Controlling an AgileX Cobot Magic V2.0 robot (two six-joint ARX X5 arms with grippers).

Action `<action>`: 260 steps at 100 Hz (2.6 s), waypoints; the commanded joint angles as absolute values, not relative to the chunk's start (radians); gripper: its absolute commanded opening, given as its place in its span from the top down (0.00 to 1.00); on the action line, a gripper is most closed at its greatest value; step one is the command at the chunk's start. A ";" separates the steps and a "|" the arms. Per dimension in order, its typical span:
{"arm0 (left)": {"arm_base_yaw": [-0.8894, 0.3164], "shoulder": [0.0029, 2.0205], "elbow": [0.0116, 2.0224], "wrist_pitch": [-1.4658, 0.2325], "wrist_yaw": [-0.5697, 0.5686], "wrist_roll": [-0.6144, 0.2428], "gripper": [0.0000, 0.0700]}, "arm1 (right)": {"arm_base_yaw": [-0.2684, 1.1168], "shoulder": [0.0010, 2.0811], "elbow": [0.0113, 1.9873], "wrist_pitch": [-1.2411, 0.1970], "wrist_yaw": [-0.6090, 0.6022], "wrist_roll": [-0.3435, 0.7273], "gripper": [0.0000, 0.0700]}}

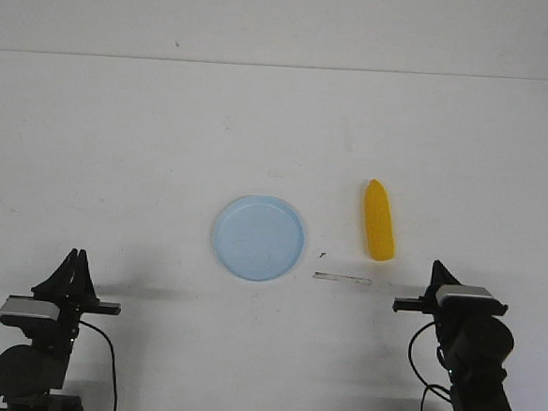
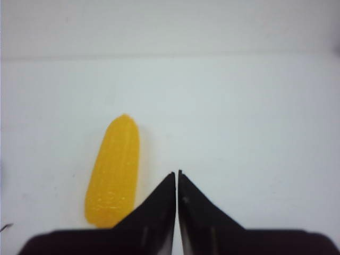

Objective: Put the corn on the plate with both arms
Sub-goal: 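Reach the right gripper over the yellow corn cob and close on it, then lift the corn cob with the right gripper and carry it toward the plate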

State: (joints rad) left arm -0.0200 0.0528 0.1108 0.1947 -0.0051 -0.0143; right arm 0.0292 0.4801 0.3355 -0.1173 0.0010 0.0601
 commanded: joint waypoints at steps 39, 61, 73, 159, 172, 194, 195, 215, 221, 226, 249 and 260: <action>-0.020 0.051 0.109 0.210 -0.008 -0.015 0.94 | 0.130 1.000 0.701 -0.167 0.001 0.090 0.99; -0.020 0.051 0.109 0.210 -0.008 -0.015 0.94 | 0.168 1.213 0.939 -0.390 0.035 0.204 0.99; -0.020 0.051 0.109 0.210 -0.008 -0.015 0.94 | 0.169 1.343 1.096 -0.595 0.033 0.265 0.99; -0.020 0.051 0.109 0.210 -0.008 -0.015 0.94 | 0.186 1.723 1.451 -0.874 0.026 0.260 0.21; -0.020 0.051 0.109 0.210 -0.008 -0.015 0.94 | 0.186 1.724 1.450 -0.862 0.026 0.261 0.21; -0.020 0.051 0.109 0.210 -0.008 -0.015 0.94 | 0.186 1.727 1.437 -0.836 0.026 0.258 0.21; -0.020 0.051 0.109 0.210 -0.008 -0.015 0.94 | 0.186 1.729 1.437 -0.834 0.026 0.258 0.21; -0.020 0.051 0.109 0.210 -0.008 -0.015 0.94 | 0.198 1.783 1.437 -0.828 0.026 0.257 0.21; -0.020 0.051 0.109 0.210 -0.008 -0.015 0.94 | 0.197 1.805 1.437 -0.830 0.026 0.257 0.21; -0.020 0.051 0.109 0.210 -0.008 -0.015 0.94 | 0.197 1.826 1.437 -0.830 0.026 0.257 0.21; -0.020 0.051 0.109 0.209 -0.008 -0.015 0.94 | 0.196 1.895 1.437 -0.837 0.026 0.257 0.23; -0.020 0.051 0.109 0.210 -0.008 -0.015 0.94 | 0.196 1.896 1.437 -0.828 0.026 0.257 0.38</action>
State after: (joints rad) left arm -0.0200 0.0528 0.1108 0.1947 -0.0051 -0.0143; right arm 0.1940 1.8713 1.4277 -0.8352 0.0265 0.2588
